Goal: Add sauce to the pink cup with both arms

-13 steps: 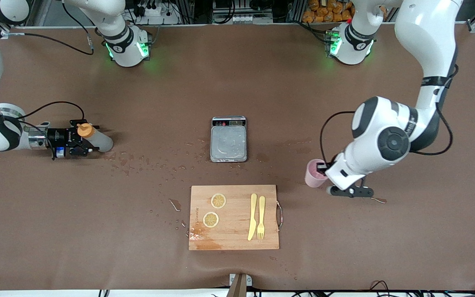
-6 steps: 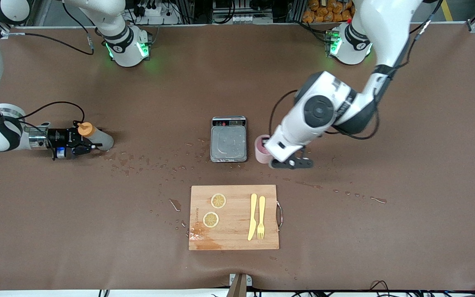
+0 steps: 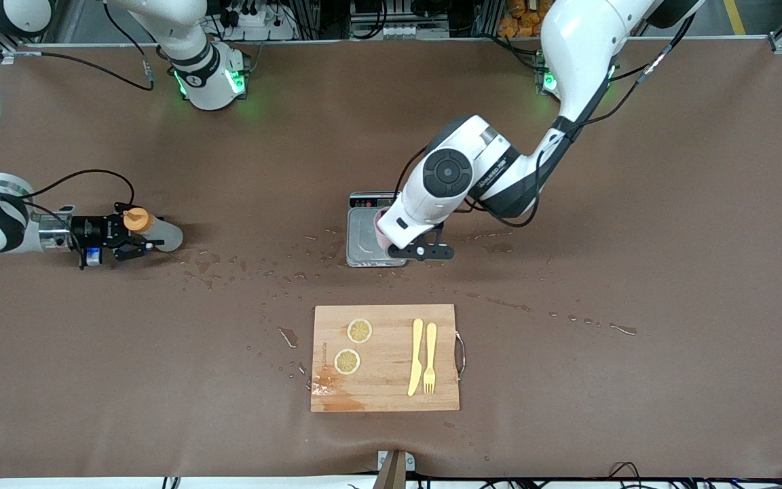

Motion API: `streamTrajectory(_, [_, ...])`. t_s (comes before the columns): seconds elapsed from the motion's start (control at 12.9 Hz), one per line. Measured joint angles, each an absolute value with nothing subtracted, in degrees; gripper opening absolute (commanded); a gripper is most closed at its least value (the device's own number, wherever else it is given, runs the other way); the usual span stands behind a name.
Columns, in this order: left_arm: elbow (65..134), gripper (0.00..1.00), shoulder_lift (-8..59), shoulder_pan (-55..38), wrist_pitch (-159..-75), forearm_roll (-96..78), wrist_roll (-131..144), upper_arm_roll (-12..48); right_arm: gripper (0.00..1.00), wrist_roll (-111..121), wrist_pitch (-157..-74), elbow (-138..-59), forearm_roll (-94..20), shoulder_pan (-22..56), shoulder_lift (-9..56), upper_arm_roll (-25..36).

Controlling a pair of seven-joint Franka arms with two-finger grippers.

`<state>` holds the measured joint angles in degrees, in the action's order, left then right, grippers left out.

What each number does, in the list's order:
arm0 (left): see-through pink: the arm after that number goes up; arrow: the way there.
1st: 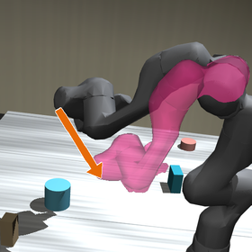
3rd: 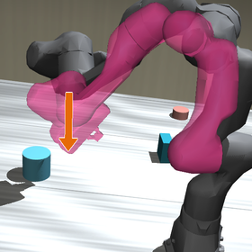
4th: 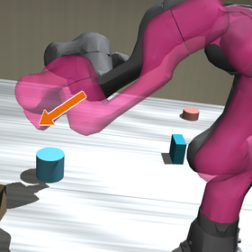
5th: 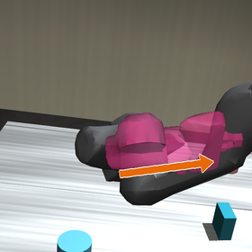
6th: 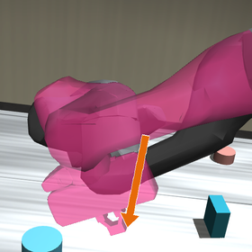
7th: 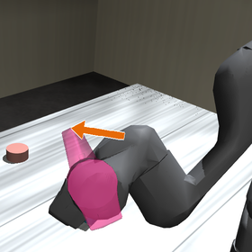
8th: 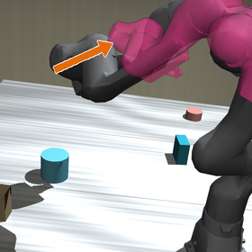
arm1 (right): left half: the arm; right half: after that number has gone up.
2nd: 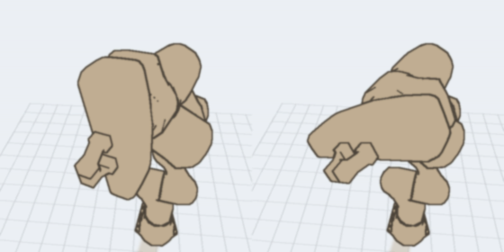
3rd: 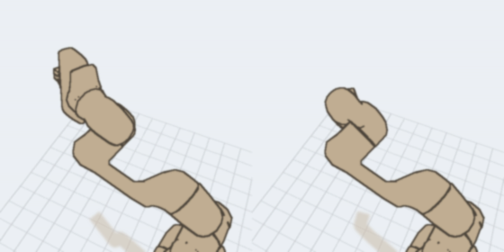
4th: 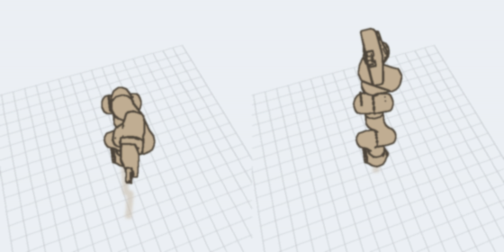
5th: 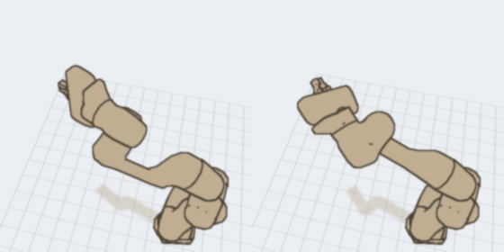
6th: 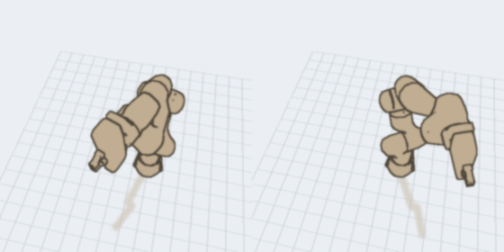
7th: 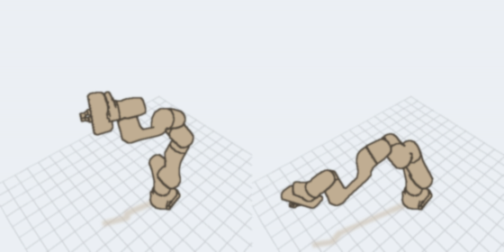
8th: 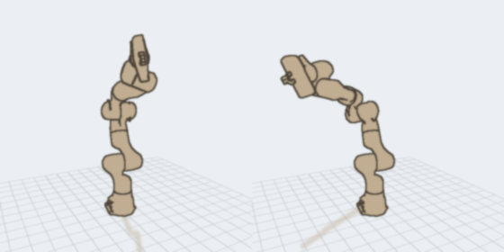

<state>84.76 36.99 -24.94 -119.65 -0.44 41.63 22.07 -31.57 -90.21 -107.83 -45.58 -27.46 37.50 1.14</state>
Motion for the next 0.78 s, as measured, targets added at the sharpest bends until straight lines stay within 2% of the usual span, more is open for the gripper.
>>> streamTrajectory(0.54, [84.4,0.00,41.3,-29.0,-122.7,-0.4,41.6,21.7,0.48,-44.0,-91.8,-107.5,-40.5,-21.7,30.2,1.1])
streamTrajectory(0.62, [84.4,0.19,41.6,-29.1,-122.7,-0.4,41.6,21.6,0.48,-46.6,-92.1,-107.4,-39.4,-20.3,28.7,1.1])
streamTrajectory(0.7, [84.4,0.89,41.8,-29.2,-122.8,-0.4,41.6,21.6,0.48,-49.4,-92.5,-107.4,-38.3,-18.8,27.2,1.1])
streamTrajectory(0.78, [84.4,1.00,41.9,-29.5,-122.8,-0.4,41.6,21.6,0.48,-52.5,-92.9,-107.3,-37.7,-17.3,25.7,1.1])
